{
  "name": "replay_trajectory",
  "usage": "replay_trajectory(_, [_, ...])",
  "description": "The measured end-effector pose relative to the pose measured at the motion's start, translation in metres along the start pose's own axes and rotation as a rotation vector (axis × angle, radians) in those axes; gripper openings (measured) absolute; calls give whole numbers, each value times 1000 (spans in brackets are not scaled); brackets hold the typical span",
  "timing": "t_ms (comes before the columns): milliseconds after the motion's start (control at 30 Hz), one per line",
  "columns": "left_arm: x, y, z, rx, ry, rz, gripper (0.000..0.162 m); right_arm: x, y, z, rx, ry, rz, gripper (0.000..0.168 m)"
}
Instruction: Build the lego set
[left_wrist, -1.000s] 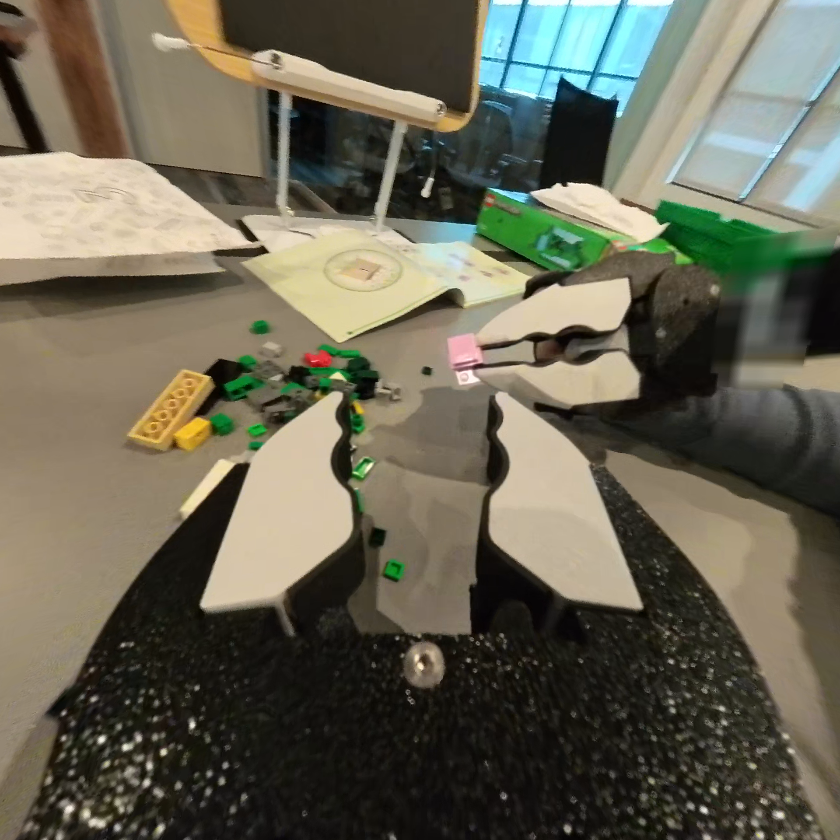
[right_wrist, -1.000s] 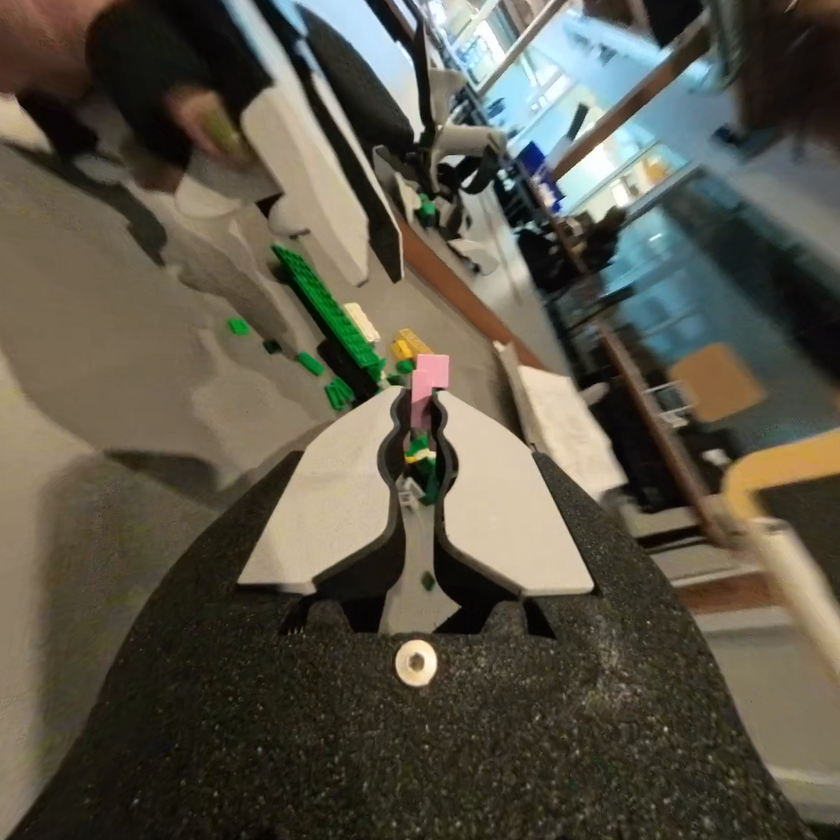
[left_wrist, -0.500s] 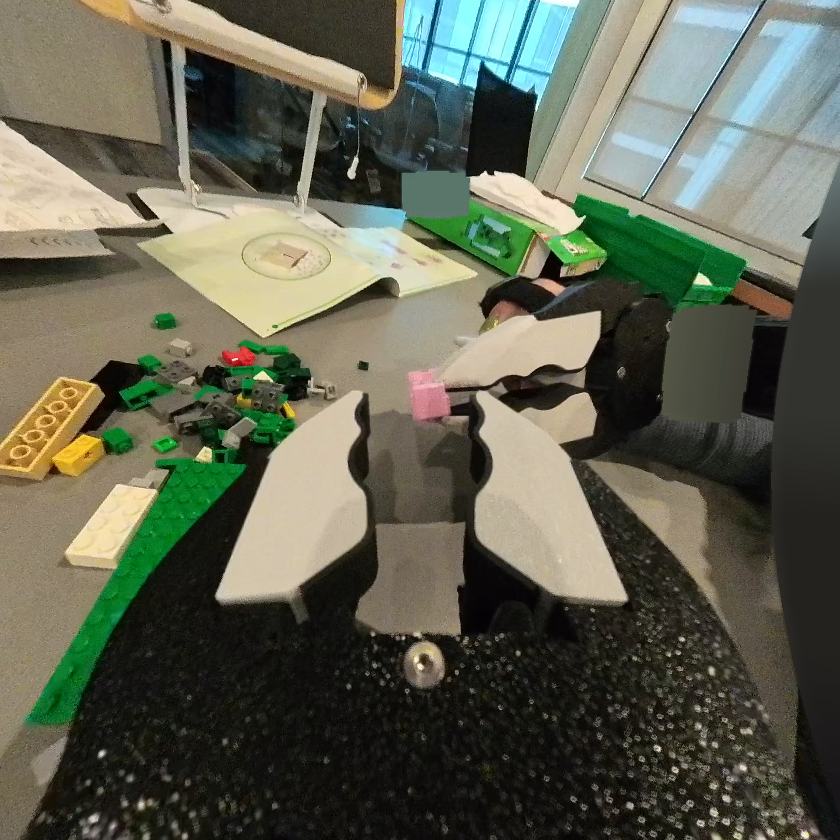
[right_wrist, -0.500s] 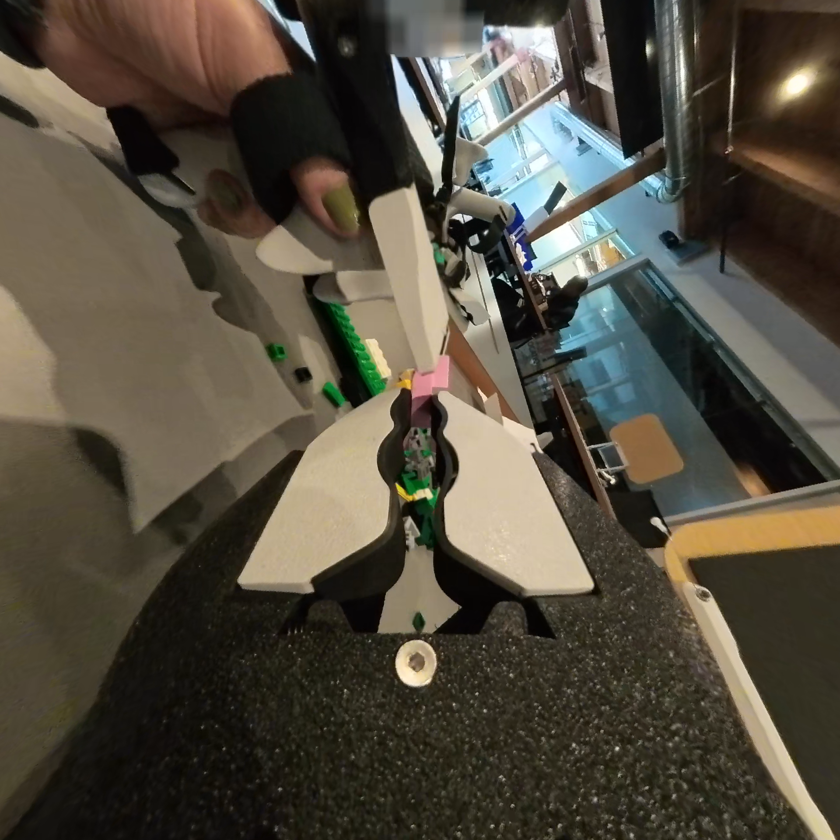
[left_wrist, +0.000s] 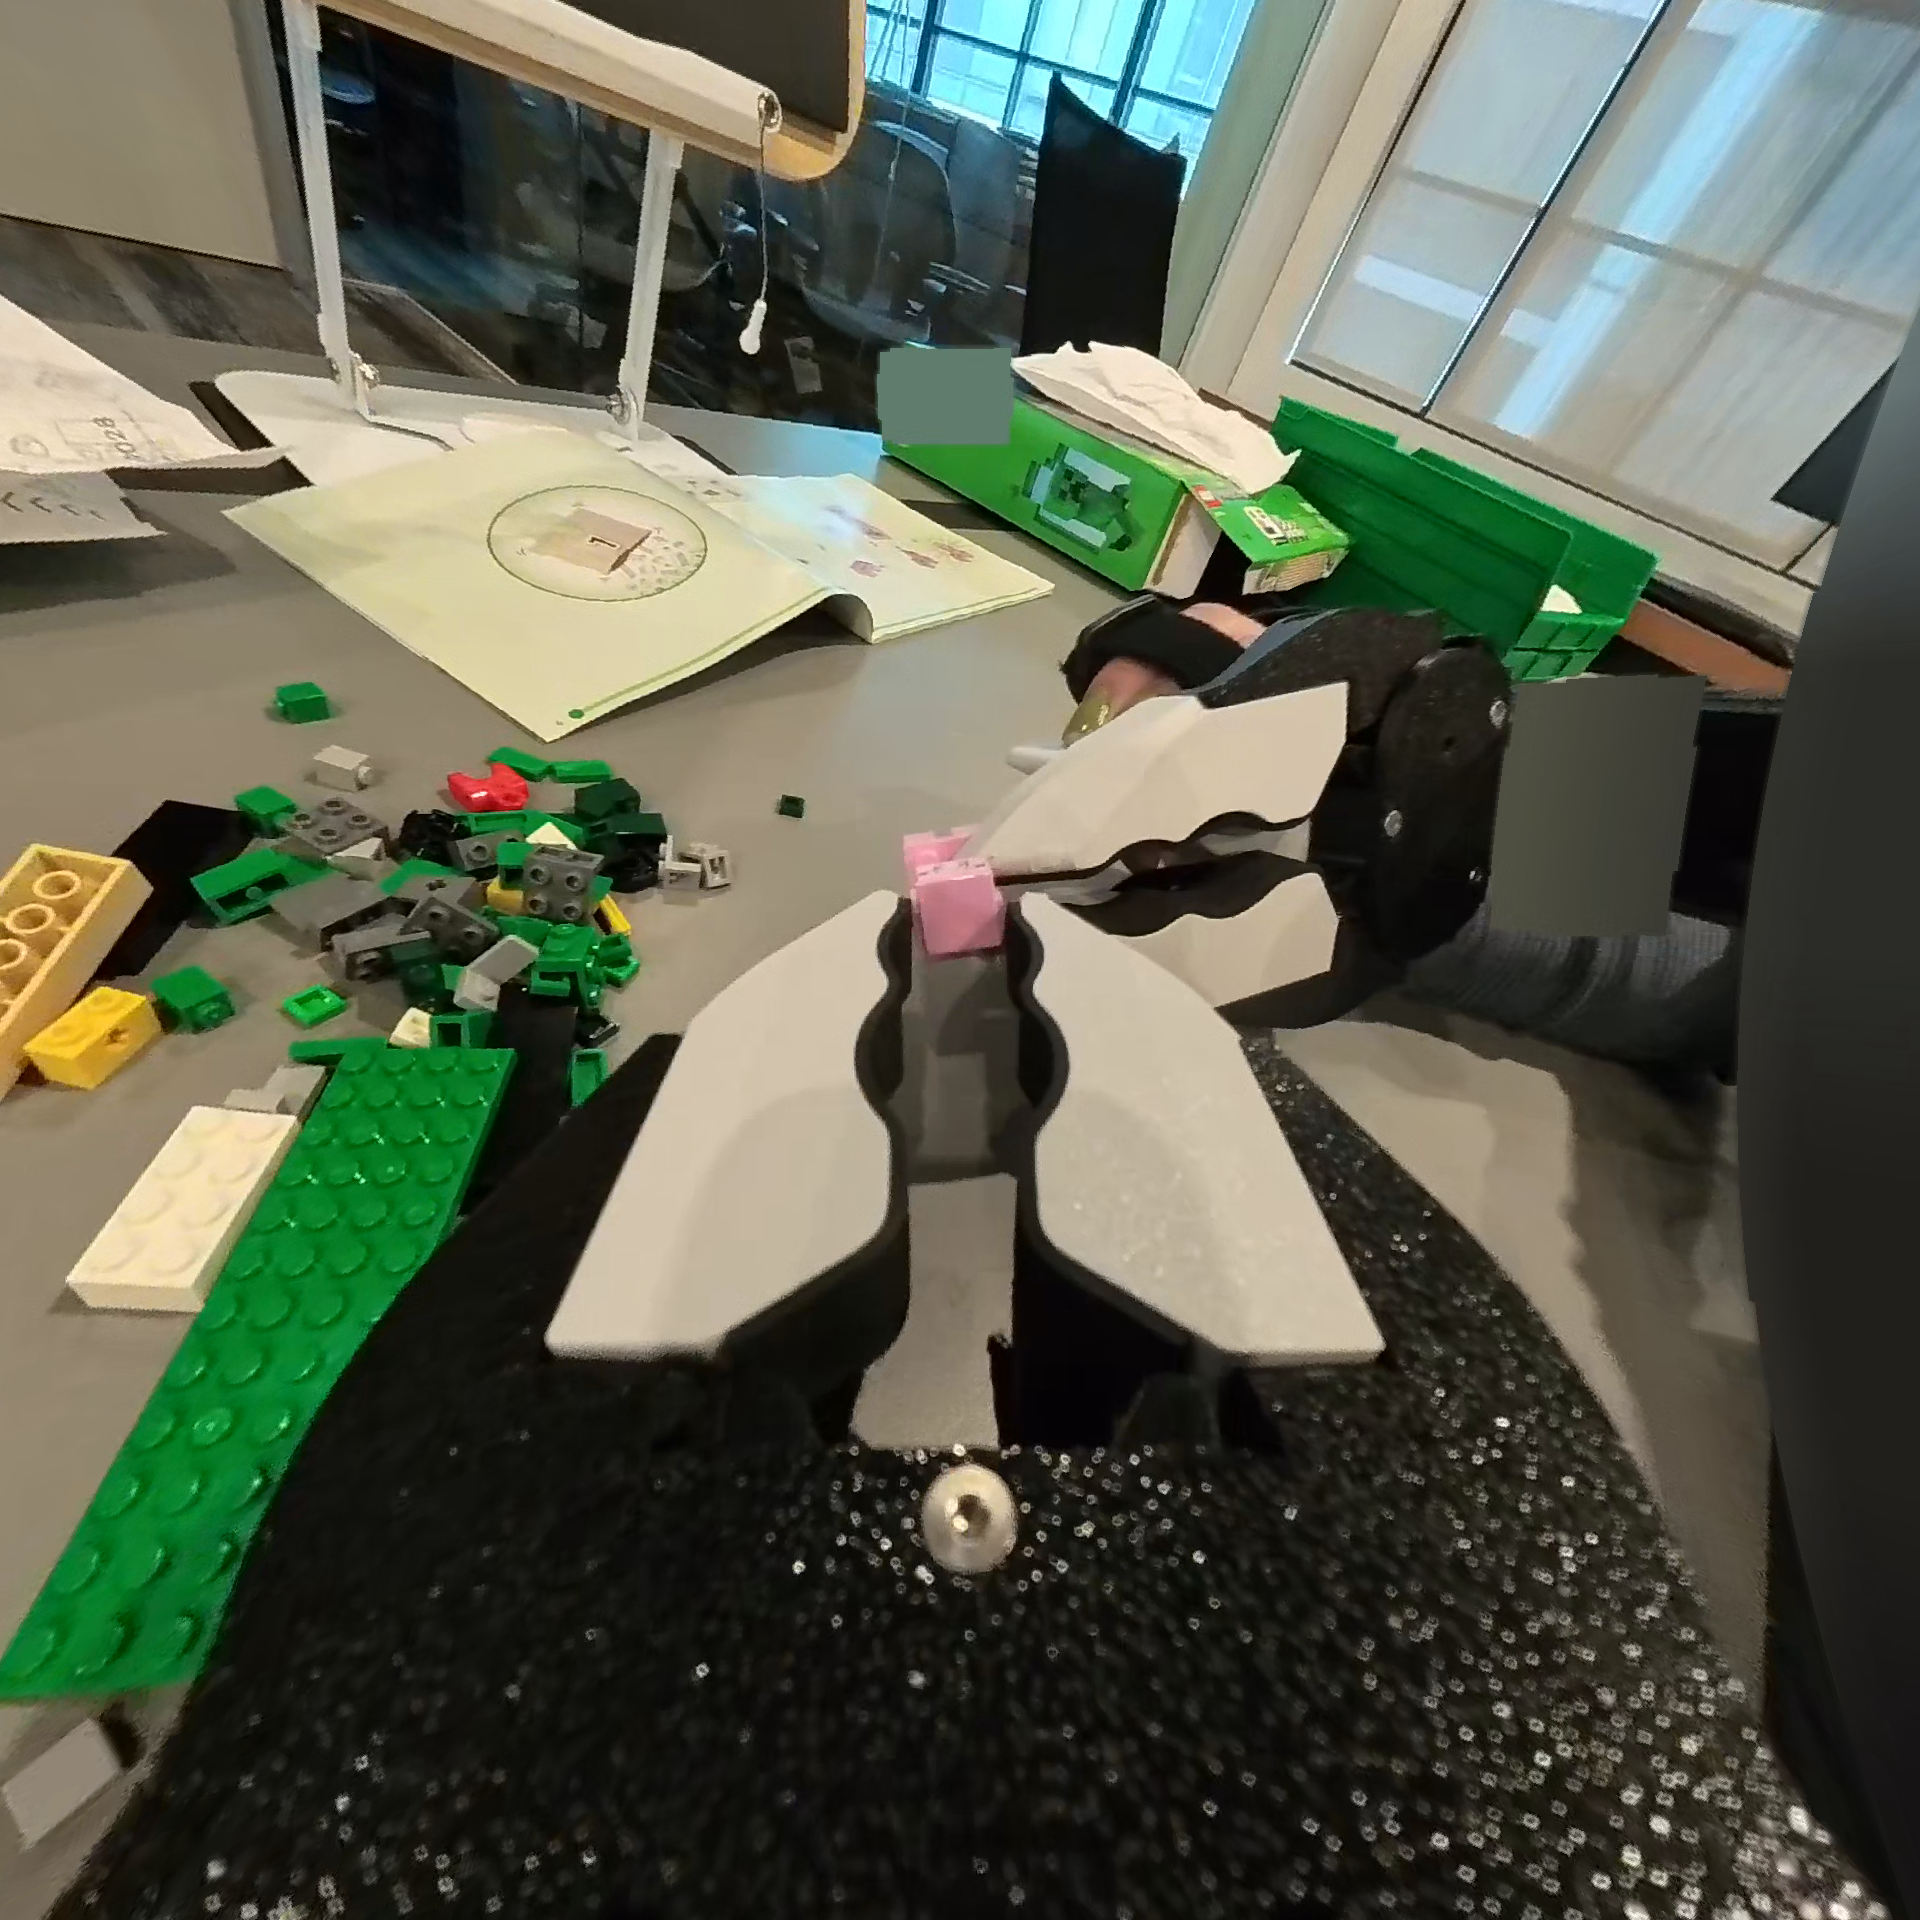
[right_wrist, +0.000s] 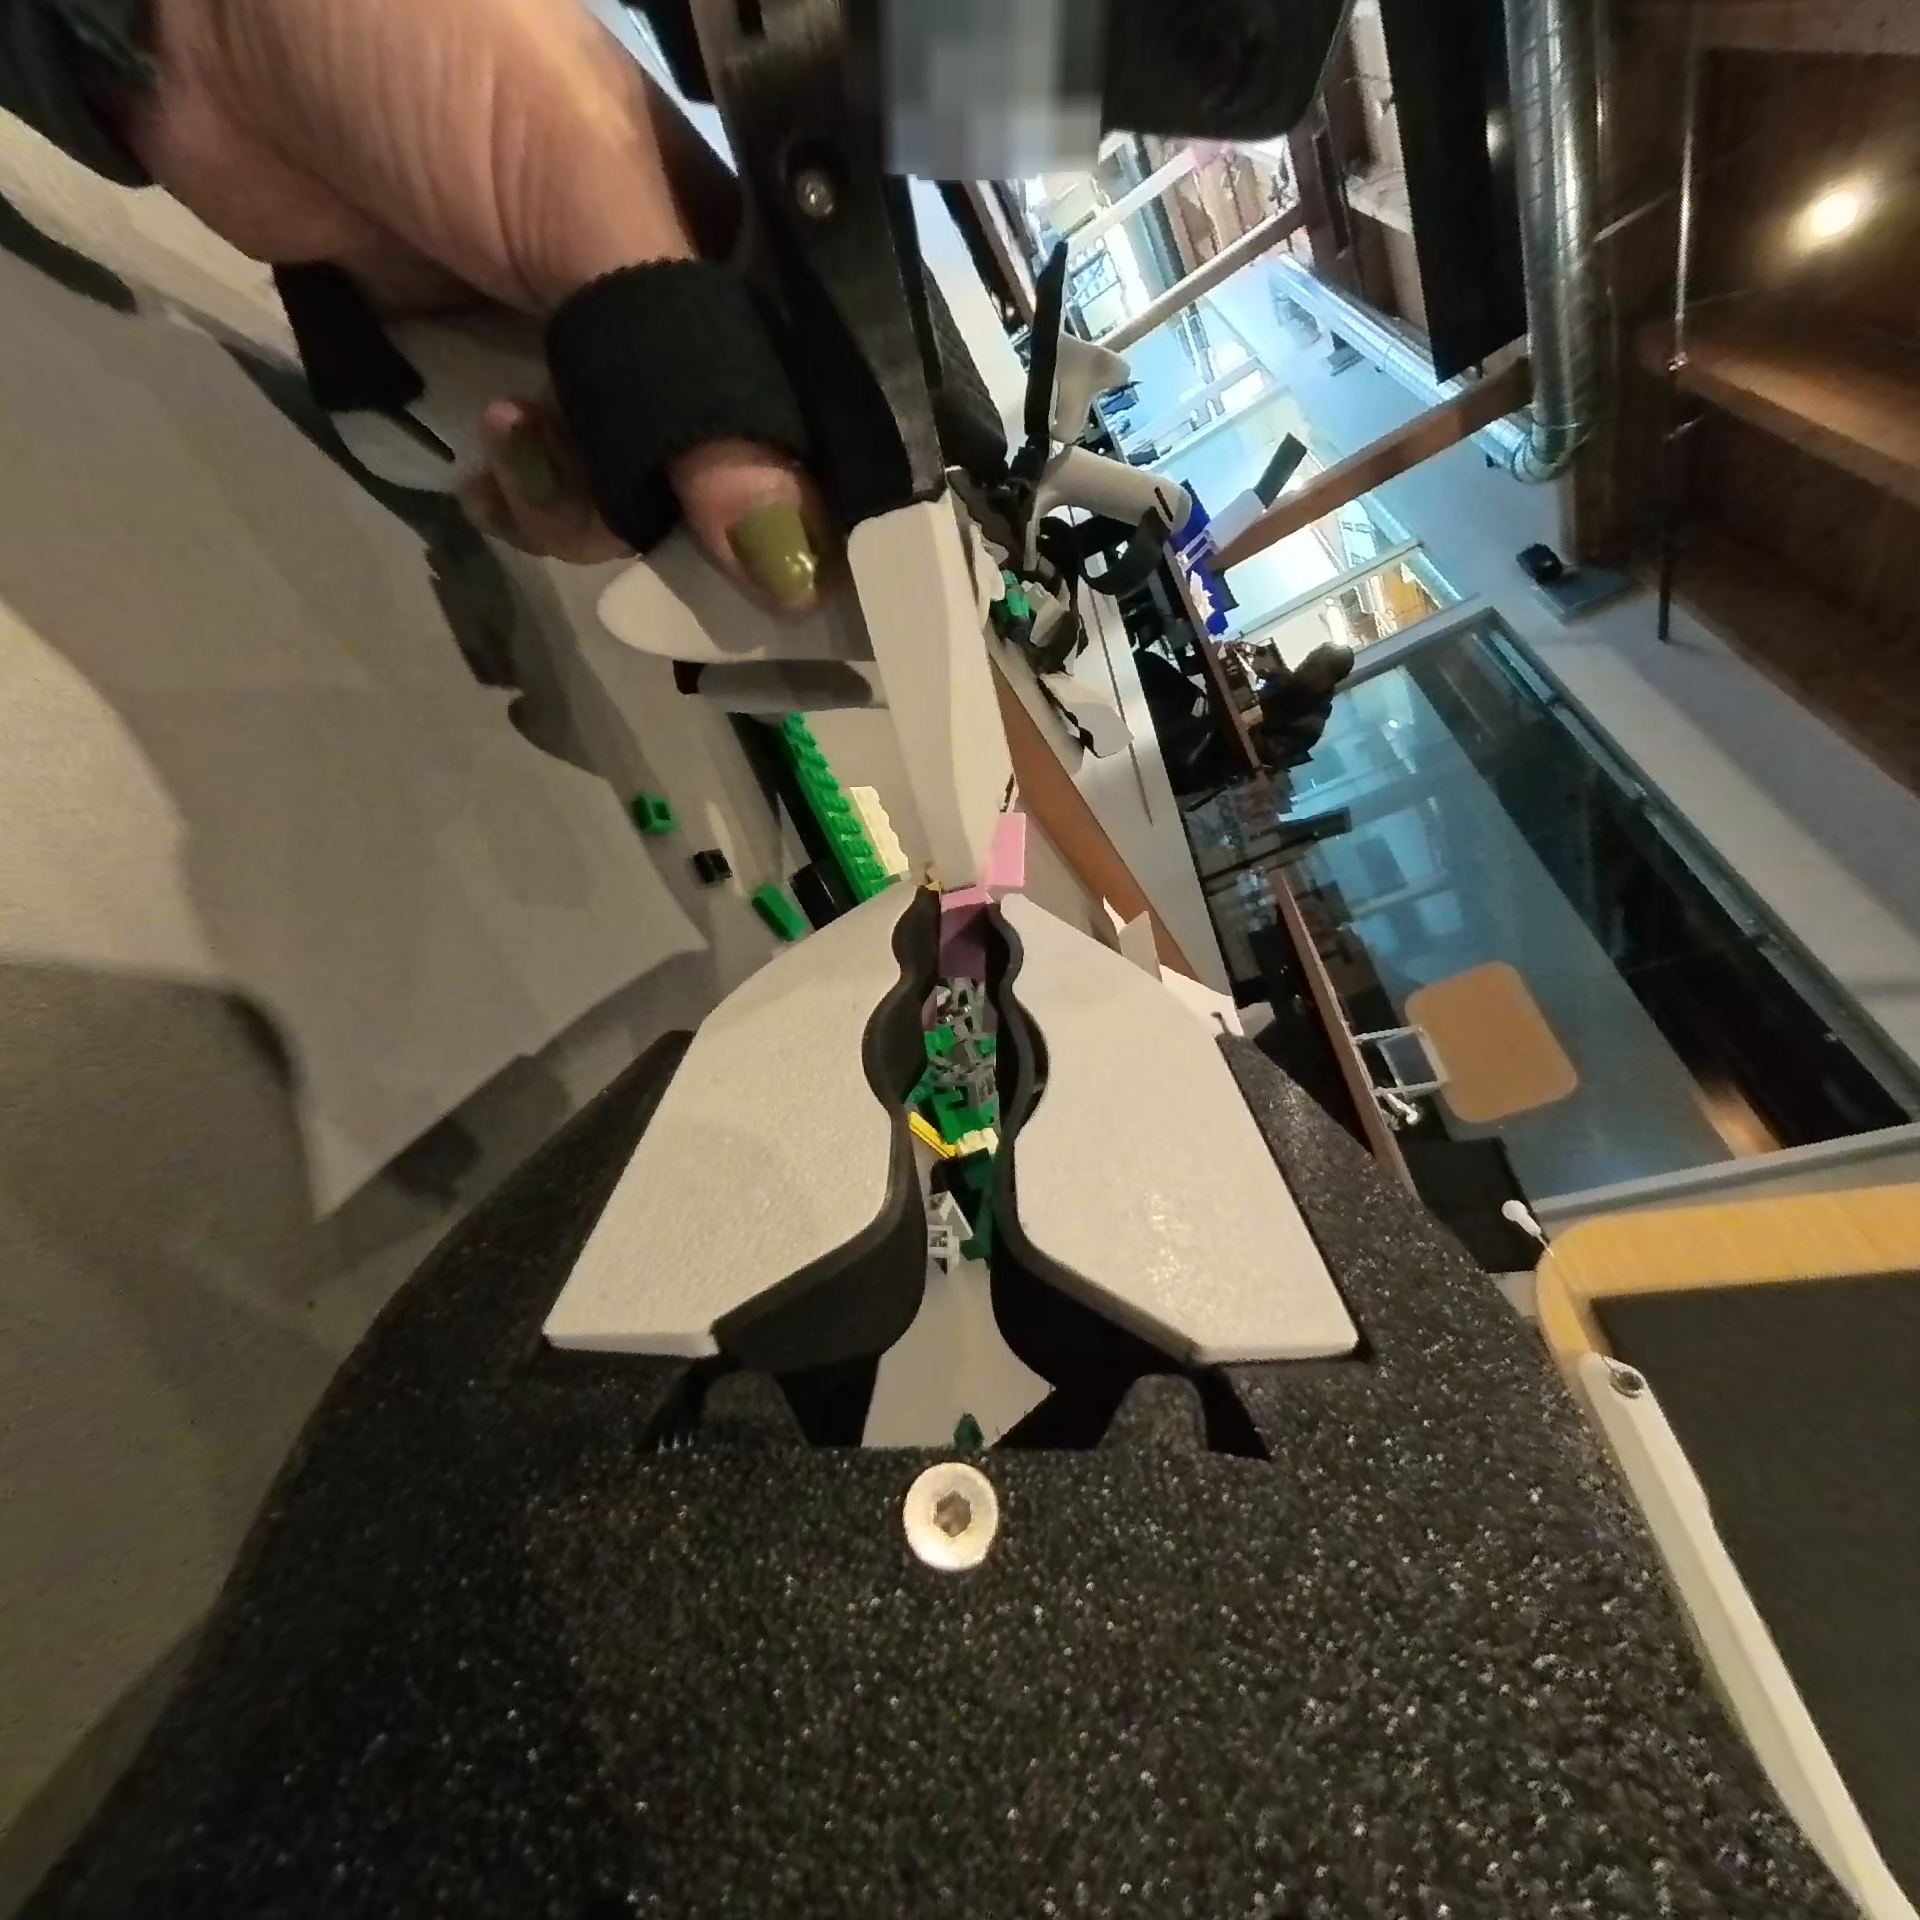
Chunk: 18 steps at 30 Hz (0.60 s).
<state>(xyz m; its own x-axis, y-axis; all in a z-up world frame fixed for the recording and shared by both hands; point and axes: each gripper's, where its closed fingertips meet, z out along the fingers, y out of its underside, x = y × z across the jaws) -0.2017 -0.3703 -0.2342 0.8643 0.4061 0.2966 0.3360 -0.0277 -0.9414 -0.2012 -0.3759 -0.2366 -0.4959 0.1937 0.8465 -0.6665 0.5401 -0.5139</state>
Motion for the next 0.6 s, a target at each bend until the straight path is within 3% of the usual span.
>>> replay_trajectory(333, [-7,1,-2,-8,-48,15,16,-1,6,-5,-12,-24,120,29])
replay_trajectory(600, [-10,5,-1,-34,-69,30,16,20,29,-37,-24,21,400,34])
